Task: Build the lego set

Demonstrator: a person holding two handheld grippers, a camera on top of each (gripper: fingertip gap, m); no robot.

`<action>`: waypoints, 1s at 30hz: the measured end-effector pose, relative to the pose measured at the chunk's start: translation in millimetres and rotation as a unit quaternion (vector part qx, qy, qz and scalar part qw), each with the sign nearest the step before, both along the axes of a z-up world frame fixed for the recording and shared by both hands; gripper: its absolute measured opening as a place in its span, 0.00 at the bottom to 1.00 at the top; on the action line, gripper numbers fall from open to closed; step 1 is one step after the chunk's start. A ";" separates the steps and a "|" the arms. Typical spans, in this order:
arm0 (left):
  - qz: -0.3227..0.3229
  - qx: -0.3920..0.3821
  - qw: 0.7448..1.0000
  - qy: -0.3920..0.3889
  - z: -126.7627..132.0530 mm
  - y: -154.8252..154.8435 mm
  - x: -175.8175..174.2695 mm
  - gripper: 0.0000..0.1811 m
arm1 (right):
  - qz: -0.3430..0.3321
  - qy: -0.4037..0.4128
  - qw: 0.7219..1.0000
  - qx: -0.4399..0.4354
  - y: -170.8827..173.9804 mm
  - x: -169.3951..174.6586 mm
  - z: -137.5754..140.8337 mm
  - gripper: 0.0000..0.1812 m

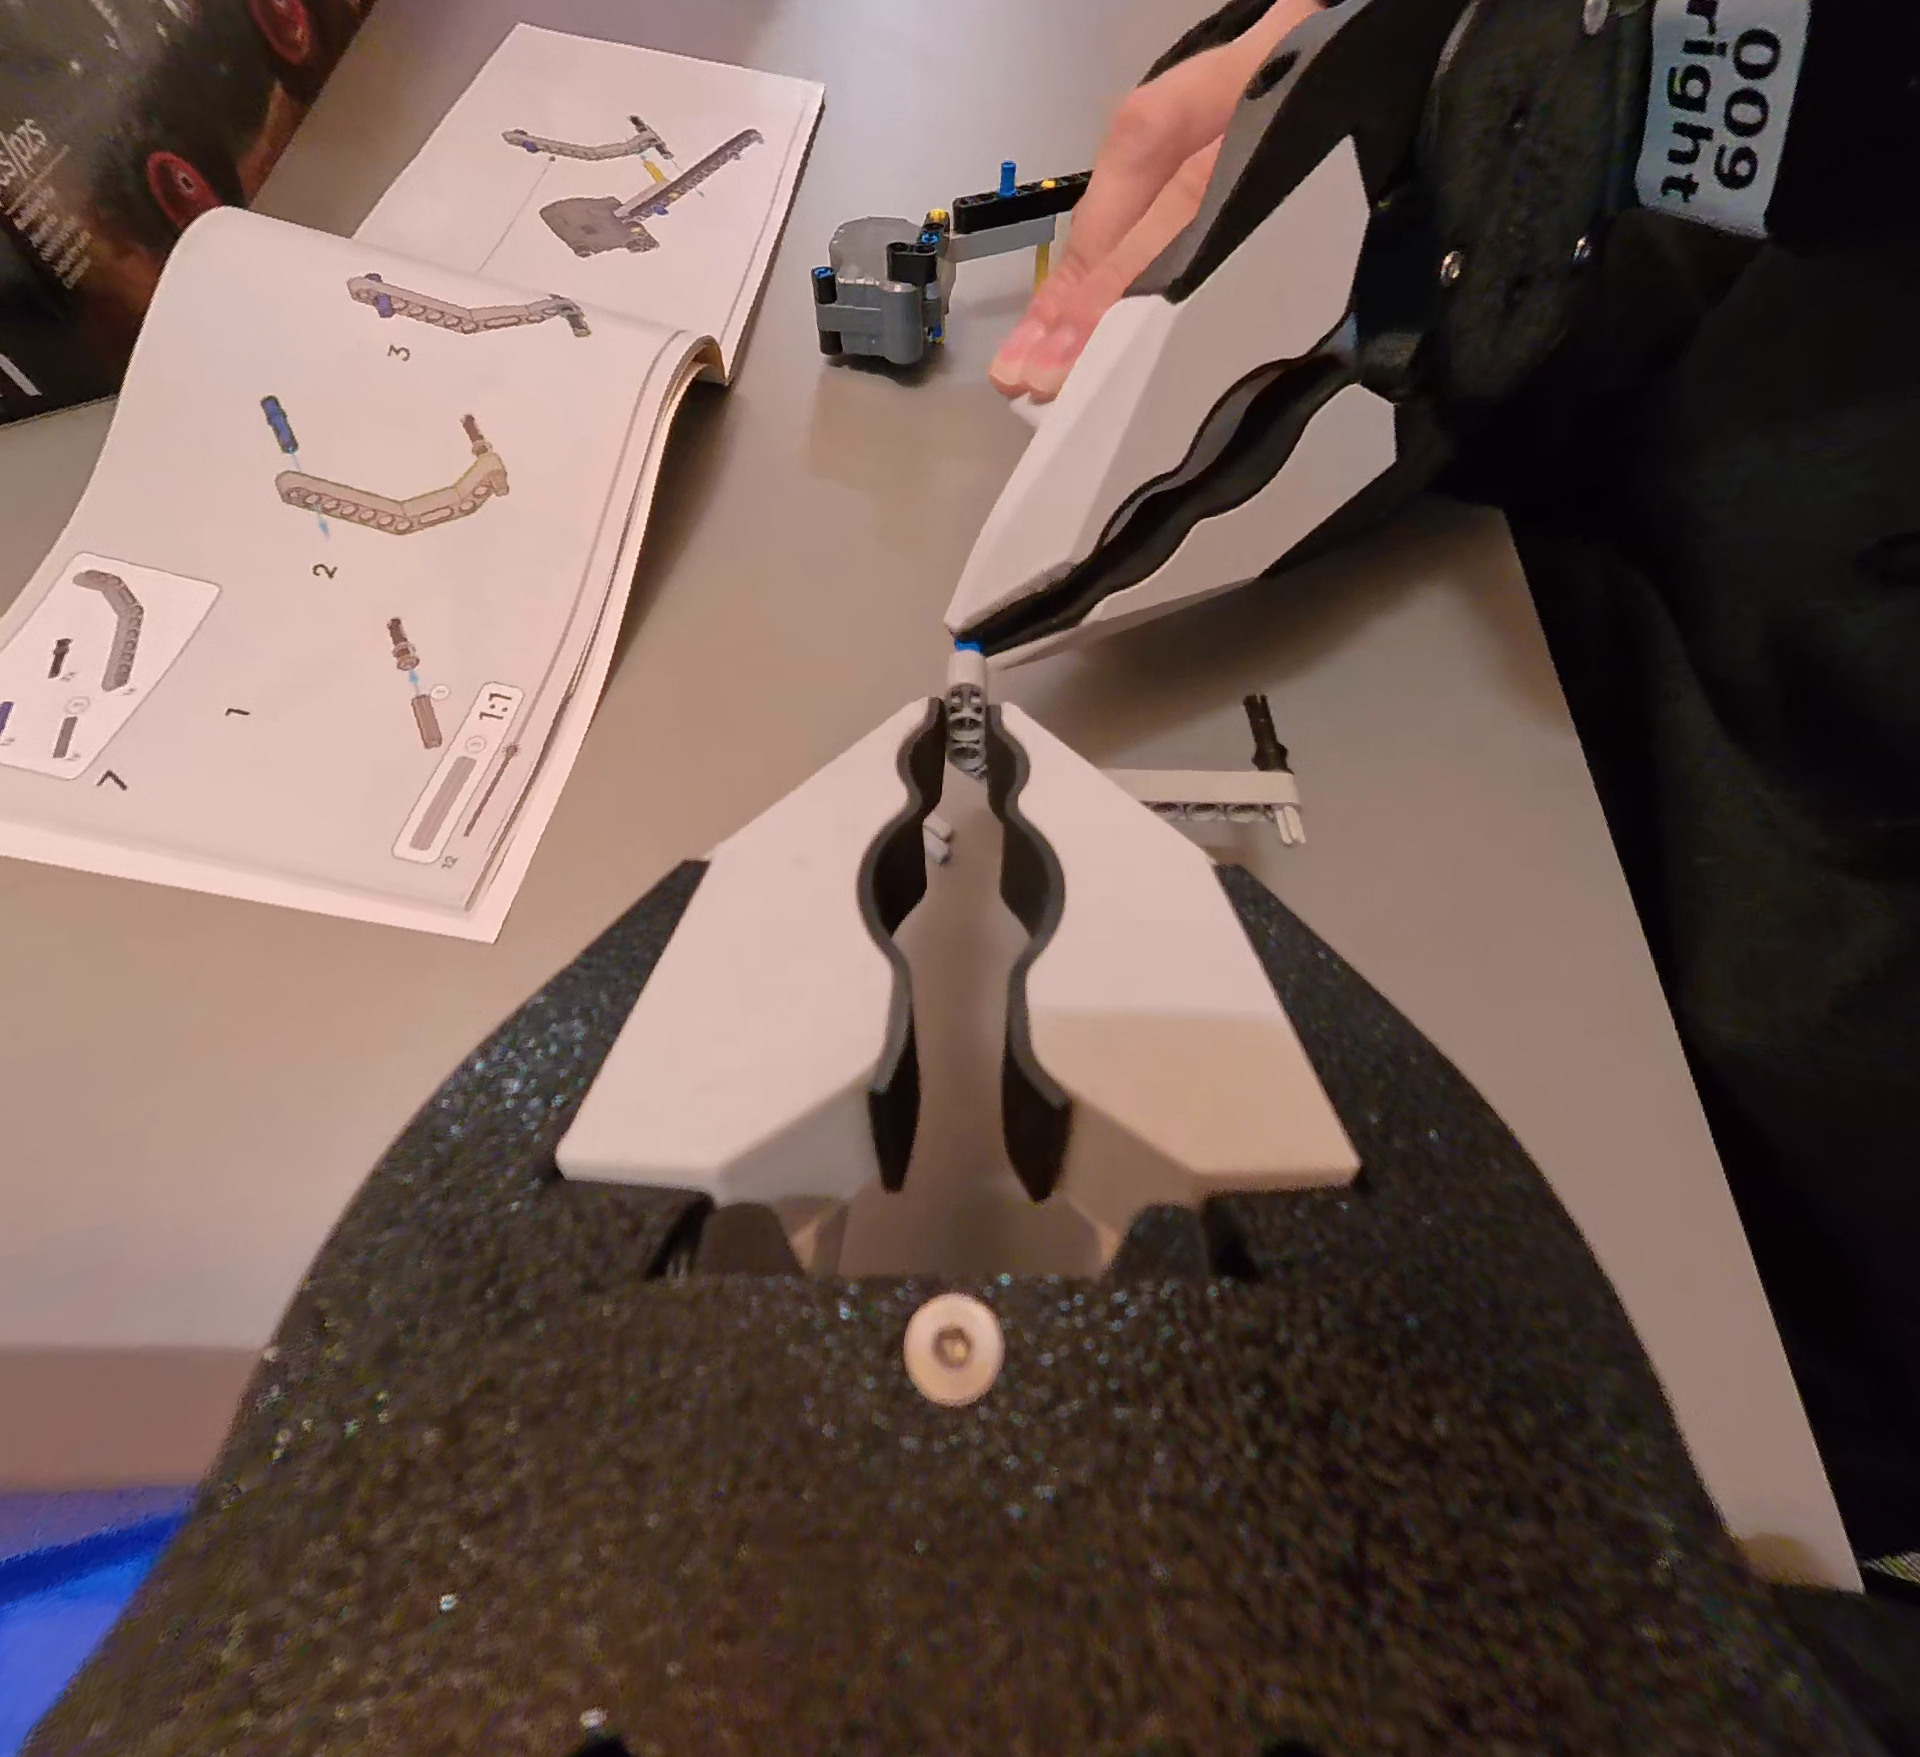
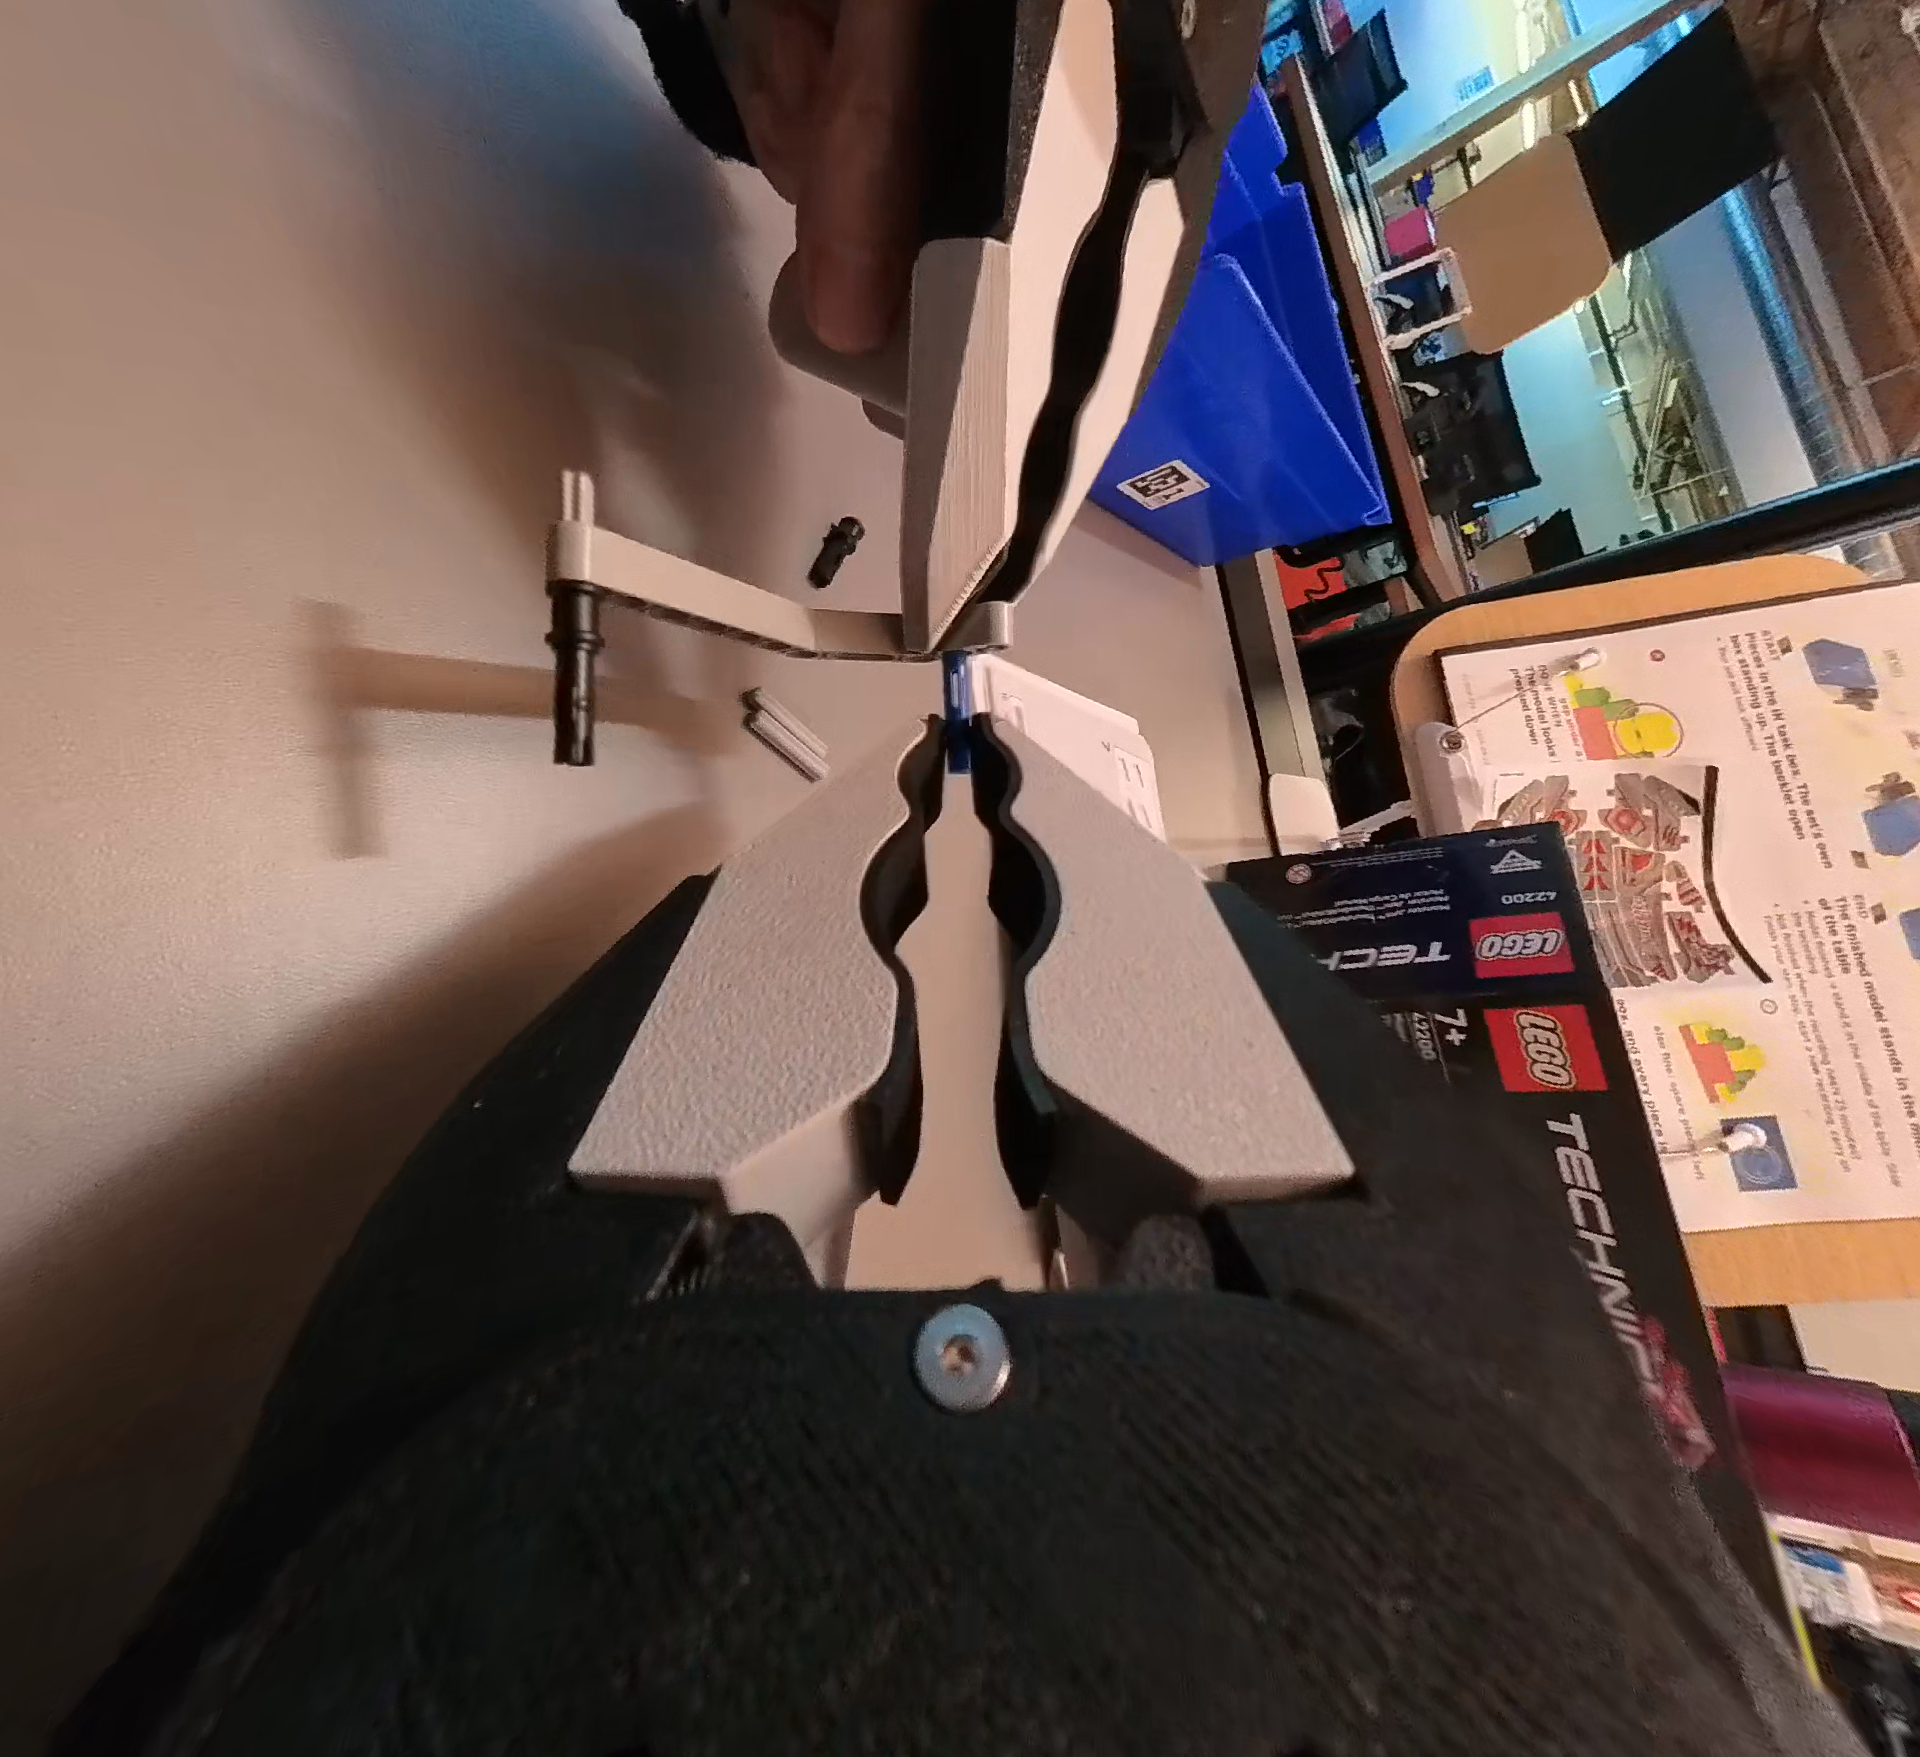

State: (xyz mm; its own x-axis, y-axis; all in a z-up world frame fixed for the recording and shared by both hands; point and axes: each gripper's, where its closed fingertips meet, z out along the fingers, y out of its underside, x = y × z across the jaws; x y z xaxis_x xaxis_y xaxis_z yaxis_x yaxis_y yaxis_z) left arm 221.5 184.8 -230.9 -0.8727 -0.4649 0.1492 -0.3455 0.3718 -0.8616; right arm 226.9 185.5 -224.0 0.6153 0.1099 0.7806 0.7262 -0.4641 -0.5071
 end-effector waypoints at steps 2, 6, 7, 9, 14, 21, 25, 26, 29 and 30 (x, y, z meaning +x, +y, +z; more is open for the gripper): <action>-0.011 -0.003 1.000 0.000 0.8 -2.9 -2.8 0.03 | 0.004 0.004 1.000 0.001 -0.9 -0.4 0.4 0.02; -0.020 0.020 1.000 -0.008 -3.0 -8.0 -3.9 0.03 | 0.008 0.020 1.000 -0.023 -3.0 -1.1 -7.7 0.02; -0.018 0.022 1.000 -0.007 -3.2 -8.9 -3.3 0.03 | 0.008 0.028 0.999 -0.028 -3.5 -1.3 -9.8 0.02; -0.004 0.023 1.000 -0.007 -1.7 -8.0 0.1 0.03 | 0.002 0.037 0.999 -0.021 -4.2 1.0 -8.1 0.02; 0.014 0.032 0.999 0.017 -6.7 -3.4 2.5 0.03 | -0.014 0.016 0.999 -0.028 -2.8 4.6 -10.3 0.02; 0.012 0.046 0.998 0.046 -15.8 1.1 -1.1 0.03 | -0.001 0.111 0.991 -0.070 -9.7 1.7 -32.9 0.01; 0.007 0.039 0.998 0.052 -14.9 2.4 -3.8 0.03 | -0.011 0.169 0.980 -0.103 -17.1 1.7 -43.5 0.02; 0.003 0.035 0.998 0.052 -14.0 1.6 -4.8 0.03 | -0.010 0.191 0.974 -0.124 -21.1 -1.5 -47.7 0.02; -0.004 0.029 0.998 0.057 -14.4 0.4 -7.1 0.03 | -0.018 0.235 0.957 -0.169 -33.7 -5.6 -52.6 0.02; -0.005 0.028 0.998 0.058 -14.8 0.3 -7.5 0.03 | -0.018 0.243 0.953 -0.179 -36.9 -6.8 -52.2 0.02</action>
